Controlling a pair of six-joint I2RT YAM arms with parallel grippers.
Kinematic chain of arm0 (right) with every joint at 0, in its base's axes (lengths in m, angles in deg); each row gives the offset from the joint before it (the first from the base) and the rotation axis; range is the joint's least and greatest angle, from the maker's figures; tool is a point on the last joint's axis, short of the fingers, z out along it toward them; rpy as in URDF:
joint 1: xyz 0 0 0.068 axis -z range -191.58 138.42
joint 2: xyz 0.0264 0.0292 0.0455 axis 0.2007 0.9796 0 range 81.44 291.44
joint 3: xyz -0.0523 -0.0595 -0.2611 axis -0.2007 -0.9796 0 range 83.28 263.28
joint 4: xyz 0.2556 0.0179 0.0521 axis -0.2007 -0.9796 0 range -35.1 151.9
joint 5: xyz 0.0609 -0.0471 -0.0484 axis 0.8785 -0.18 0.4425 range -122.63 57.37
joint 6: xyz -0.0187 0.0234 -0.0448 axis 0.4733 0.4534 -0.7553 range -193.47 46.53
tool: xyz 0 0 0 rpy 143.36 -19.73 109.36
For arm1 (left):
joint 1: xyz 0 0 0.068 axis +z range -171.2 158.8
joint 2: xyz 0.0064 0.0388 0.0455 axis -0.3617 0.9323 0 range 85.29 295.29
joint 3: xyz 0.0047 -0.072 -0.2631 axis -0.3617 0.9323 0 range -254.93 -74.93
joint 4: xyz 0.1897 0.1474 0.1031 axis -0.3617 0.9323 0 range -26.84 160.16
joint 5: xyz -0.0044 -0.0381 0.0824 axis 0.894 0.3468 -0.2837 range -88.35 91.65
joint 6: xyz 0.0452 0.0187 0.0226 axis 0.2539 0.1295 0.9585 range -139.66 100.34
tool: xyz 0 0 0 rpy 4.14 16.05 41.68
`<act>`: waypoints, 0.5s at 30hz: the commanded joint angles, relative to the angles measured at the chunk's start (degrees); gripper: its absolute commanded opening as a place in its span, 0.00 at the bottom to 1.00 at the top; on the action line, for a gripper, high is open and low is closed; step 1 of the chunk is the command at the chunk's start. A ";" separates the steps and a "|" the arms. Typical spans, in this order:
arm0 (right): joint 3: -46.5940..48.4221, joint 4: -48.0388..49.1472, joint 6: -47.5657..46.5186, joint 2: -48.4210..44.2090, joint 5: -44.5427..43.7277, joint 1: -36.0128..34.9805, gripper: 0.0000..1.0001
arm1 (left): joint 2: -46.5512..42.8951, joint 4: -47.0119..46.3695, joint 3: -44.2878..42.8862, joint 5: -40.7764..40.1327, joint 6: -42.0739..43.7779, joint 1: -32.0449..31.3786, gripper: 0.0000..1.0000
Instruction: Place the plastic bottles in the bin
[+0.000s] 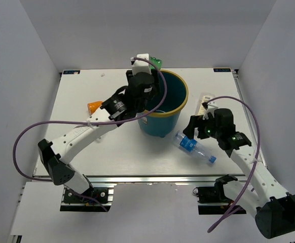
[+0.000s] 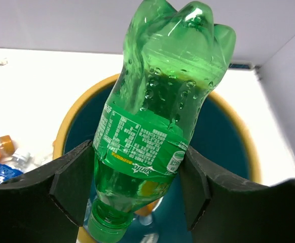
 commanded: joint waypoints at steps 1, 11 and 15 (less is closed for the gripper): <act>1.29 -0.70 -2.89 2.18 -6.65 -4.64 0.89 | 0.14 0.67 -3.04 3.44 2.44 -0.99 0.58; 2.79 -4.40 -4.39 7.73 -13.87 -8.79 0.89 | 0.59 1.29 -1.81 7.49 2.00 1.38 0.98; 2.70 -4.93 -4.74 8.87 -16.30 -10.37 0.89 | 0.41 3.21 -3.03 5.91 1.30 1.91 0.98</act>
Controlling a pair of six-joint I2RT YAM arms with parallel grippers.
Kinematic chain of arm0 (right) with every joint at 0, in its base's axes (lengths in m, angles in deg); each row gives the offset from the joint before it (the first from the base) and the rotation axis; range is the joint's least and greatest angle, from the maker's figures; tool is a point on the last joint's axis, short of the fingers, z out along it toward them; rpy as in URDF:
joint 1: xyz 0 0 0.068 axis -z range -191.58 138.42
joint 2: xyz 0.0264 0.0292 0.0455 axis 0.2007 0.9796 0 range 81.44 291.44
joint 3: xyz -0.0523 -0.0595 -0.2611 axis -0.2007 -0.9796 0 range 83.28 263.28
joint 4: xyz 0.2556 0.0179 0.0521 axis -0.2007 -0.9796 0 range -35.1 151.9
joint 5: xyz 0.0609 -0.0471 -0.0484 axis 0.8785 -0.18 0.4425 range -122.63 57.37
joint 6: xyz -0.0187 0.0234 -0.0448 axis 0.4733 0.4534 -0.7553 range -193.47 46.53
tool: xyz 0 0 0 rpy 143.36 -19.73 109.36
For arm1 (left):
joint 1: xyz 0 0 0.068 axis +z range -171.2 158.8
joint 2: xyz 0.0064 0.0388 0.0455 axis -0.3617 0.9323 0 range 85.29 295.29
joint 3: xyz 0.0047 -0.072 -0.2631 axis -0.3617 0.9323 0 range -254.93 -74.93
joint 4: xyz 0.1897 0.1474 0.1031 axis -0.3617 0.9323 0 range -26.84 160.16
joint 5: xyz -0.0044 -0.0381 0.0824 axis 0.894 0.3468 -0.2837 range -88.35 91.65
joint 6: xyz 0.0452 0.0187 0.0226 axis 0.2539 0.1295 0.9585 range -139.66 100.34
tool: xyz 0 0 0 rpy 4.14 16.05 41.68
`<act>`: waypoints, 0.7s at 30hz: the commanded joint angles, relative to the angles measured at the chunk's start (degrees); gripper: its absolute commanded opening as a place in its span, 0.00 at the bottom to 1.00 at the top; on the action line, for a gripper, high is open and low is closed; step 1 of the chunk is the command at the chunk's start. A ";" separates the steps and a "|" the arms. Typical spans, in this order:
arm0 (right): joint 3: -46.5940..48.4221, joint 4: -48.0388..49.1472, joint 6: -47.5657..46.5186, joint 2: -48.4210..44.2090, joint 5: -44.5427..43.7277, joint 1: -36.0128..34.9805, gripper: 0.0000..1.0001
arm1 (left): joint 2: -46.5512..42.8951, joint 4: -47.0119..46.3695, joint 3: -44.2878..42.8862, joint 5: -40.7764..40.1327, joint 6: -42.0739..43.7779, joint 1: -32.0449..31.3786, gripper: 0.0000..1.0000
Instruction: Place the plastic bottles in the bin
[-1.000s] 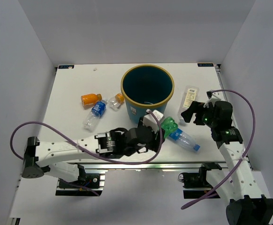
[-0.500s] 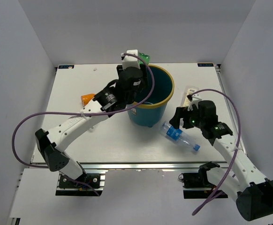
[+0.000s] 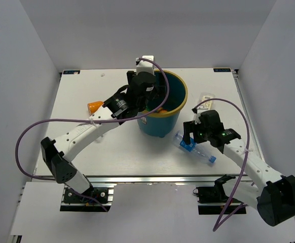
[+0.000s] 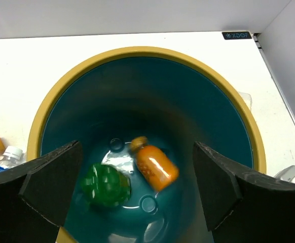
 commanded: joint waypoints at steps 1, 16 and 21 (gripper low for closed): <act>2.62 -0.88 -1.26 1.55 -4.11 -1.72 0.90 | -2.74 2.40 -2.69 -0.78 -0.60 0.79 0.98; 5.08 -3.79 -1.62 14.91 -7.46 -3.57 0.89 | -35.59 8.20 25.86 -11.50 -17.10 17.15 0.98; 5.52 -3.52 -1.18 17.02 -5.34 -3.57 0.89 | -40.00 9.97 39.48 -8.34 -24.05 17.23 0.98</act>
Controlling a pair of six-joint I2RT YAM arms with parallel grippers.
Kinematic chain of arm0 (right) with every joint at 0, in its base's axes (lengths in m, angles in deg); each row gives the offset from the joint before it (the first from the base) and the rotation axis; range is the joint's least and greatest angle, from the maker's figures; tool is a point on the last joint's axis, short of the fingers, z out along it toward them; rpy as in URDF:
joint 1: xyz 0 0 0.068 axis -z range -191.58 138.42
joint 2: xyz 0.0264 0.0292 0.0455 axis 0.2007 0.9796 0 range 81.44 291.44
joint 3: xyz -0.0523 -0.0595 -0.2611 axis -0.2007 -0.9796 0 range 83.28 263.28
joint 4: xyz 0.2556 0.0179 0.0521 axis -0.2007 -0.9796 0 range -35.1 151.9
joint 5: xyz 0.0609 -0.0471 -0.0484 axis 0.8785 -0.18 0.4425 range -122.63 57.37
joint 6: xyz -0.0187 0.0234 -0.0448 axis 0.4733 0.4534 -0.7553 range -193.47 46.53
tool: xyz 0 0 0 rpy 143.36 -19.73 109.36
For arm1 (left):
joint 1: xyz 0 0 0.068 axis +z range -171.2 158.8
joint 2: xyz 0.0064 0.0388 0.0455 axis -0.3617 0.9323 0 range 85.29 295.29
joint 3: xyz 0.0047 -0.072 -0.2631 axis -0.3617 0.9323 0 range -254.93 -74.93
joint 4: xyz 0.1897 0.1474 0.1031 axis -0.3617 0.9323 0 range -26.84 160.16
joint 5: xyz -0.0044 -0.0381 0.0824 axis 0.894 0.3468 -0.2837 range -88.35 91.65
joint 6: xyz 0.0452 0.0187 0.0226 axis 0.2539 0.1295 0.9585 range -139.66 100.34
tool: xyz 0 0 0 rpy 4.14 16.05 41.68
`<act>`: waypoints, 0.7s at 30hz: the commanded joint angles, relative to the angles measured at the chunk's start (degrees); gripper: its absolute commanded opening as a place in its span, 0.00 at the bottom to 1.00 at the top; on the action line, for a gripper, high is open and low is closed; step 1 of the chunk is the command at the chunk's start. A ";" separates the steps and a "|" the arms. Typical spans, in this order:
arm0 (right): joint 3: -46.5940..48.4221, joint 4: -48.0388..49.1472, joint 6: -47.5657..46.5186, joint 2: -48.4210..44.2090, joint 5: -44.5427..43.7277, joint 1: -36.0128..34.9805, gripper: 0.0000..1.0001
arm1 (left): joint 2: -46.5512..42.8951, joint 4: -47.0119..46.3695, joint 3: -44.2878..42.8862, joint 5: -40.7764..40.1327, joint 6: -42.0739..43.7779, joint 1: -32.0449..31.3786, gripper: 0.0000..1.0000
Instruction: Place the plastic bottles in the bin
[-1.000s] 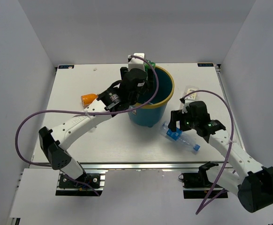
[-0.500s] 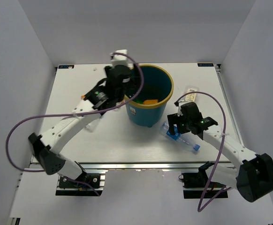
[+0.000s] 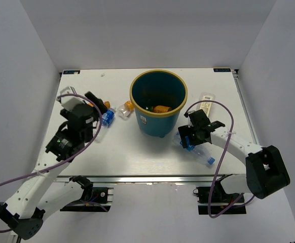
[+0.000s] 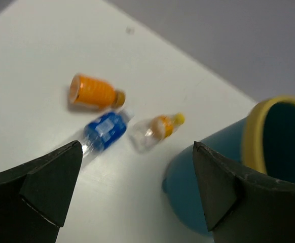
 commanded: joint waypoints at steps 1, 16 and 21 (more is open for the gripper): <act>2.41 -0.51 0.05 0.72 1.37 -0.38 0.89 | 0.54 5.82 8.45 0.44 -7.46 0.03 0.98; 5.22 -5.42 1.45 -2.26 3.21 -0.29 0.37 | -3.07 7.85 11.55 -1.49 -10.10 0.03 0.98; 7.85 -9.11 2.59 -10.87 4.71 -0.38 0.31 | -3.42 8.46 11.72 -1.76 -10.81 0.03 0.98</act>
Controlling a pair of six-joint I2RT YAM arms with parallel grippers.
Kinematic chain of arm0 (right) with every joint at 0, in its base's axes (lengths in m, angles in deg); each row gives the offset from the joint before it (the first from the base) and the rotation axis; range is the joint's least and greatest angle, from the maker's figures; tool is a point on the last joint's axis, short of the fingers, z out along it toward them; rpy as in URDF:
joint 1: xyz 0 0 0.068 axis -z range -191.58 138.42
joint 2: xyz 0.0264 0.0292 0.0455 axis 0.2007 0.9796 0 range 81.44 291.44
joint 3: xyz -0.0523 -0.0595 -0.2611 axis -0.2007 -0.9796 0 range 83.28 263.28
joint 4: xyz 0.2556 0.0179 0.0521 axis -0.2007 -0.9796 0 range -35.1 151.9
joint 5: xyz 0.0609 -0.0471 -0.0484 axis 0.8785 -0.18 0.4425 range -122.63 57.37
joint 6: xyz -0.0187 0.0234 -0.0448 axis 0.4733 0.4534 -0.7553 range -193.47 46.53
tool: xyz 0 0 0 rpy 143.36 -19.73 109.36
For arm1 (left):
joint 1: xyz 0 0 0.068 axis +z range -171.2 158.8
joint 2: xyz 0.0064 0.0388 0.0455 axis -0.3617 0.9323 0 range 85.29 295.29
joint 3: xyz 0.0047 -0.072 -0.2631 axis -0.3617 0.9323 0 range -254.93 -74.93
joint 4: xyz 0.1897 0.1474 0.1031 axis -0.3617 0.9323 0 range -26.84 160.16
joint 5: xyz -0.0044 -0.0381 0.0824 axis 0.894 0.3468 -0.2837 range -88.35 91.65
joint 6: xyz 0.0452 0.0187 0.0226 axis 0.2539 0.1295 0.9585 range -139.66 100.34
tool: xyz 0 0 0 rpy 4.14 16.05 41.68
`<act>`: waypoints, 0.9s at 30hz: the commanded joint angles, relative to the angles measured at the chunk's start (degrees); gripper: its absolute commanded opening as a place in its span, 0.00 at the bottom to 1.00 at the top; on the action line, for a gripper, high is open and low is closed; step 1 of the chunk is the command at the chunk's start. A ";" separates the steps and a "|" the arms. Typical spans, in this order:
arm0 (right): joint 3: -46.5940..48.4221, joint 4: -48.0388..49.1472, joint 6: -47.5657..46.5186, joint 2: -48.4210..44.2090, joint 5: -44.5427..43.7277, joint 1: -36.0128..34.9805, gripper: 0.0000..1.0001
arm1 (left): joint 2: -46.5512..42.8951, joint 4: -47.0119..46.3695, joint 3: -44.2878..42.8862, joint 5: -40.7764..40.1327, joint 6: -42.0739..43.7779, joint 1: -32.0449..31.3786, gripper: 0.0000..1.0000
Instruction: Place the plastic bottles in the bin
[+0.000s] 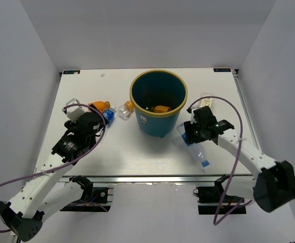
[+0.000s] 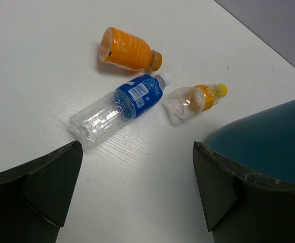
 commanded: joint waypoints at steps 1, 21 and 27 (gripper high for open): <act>4.91 -3.35 1.66 -7.06 0.78 -0.29 0.31 | -0.66 0.31 0.25 -1.65 -1.50 0.03 0.98; 42.89 30.03 1.84 -0.60 10.59 -1.87 0.35 | 1.36 0.14 1.30 -1.30 -3.17 0.03 0.98; 39.10 42.01 -2.02 7.83 15.28 -11.25 0.40 | 4.16 -2.93 2.18 0.54 -0.63 0.03 0.98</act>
